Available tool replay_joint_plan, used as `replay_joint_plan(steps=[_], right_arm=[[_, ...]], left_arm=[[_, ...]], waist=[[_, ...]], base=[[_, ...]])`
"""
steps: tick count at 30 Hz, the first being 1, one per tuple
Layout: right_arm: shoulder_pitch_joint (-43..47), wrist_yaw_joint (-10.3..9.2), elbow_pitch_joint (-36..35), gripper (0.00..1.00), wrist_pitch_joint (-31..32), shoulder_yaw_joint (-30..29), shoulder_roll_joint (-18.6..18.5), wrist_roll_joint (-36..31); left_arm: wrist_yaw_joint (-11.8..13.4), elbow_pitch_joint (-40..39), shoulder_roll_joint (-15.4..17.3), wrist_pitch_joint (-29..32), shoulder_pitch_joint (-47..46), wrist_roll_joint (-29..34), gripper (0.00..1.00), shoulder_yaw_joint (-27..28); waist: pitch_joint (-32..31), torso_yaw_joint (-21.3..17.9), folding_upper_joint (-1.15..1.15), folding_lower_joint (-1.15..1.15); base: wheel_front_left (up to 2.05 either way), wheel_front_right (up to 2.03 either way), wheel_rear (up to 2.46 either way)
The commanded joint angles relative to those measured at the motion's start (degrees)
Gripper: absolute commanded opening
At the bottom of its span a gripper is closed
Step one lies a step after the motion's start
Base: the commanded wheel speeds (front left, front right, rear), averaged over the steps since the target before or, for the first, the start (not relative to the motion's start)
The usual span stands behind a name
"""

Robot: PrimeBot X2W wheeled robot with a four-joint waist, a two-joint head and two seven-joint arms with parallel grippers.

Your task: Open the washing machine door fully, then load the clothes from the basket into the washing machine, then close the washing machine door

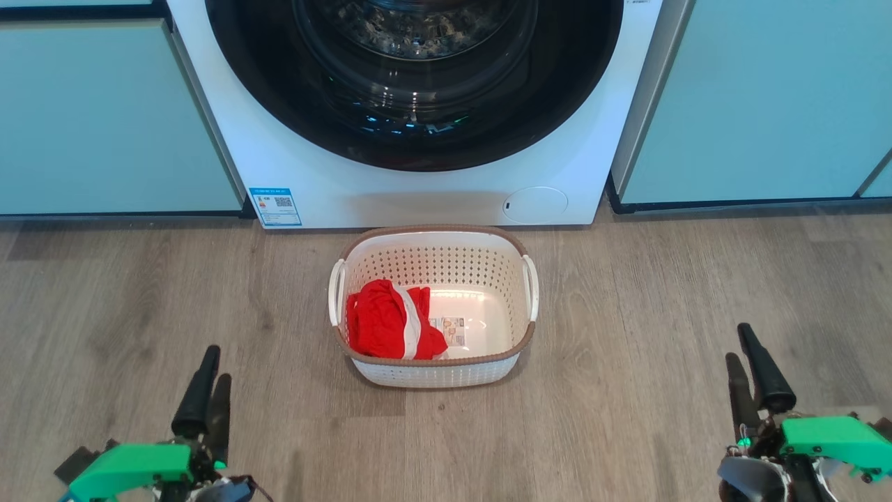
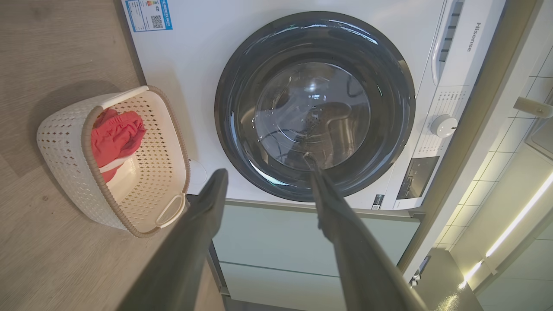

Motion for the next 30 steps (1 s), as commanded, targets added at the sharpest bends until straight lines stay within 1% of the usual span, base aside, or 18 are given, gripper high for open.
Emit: replay_joint_plan(steps=[1,7,16,19,22,30], right_arm=[[-2.4,0.07,-2.5,1.00,-0.8,-0.4,-0.5,-1.0],[-2.8,0.10,-3.7,1.00,-1.8,-1.4,-0.5,-3.6],[-3.6,0.13,-7.2,1.00,-3.3,-2.5,-0.6,-10.8],[-3.7,0.14,-8.3,1.00,-3.6,-2.5,-0.6,-12.8],[-4.0,0.16,-10.2,1.00,-4.1,-2.1,-0.6,-16.2],[-4.5,0.19,-15.1,1.00,-5.5,-0.3,-0.6,-25.8]], left_arm=[[-0.1,-2.3,0.4,-0.7,-2.4,0.8,1.00,1.1],[-0.1,-2.7,0.5,-1.7,-2.8,2.5,1.00,2.7],[-0.1,-5.1,0.5,-3.2,-3.7,6.5,1.00,5.3],[0.2,-6.2,0.5,-3.5,-4.2,8.0,1.00,6.5],[1.1,-8.1,0.5,-4.0,-4.7,10.1,1.00,7.3],[3.0,-13.7,0.6,-5.4,-5.1,15.2,1.00,7.3]], waist=[[0.0,0.0,0.00,0.00],[-0.2,0.1,0.00,0.00],[-0.2,0.2,0.00,0.00],[-0.2,0.2,0.00,0.00],[-0.1,0.2,0.00,0.00],[0.0,0.5,0.00,0.00]], base=[[0.00,0.00,0.00],[0.00,0.00,0.00],[0.00,0.00,0.00],[0.00,0.00,0.00],[0.00,0.00,0.00],[0.00,0.00,0.00]])
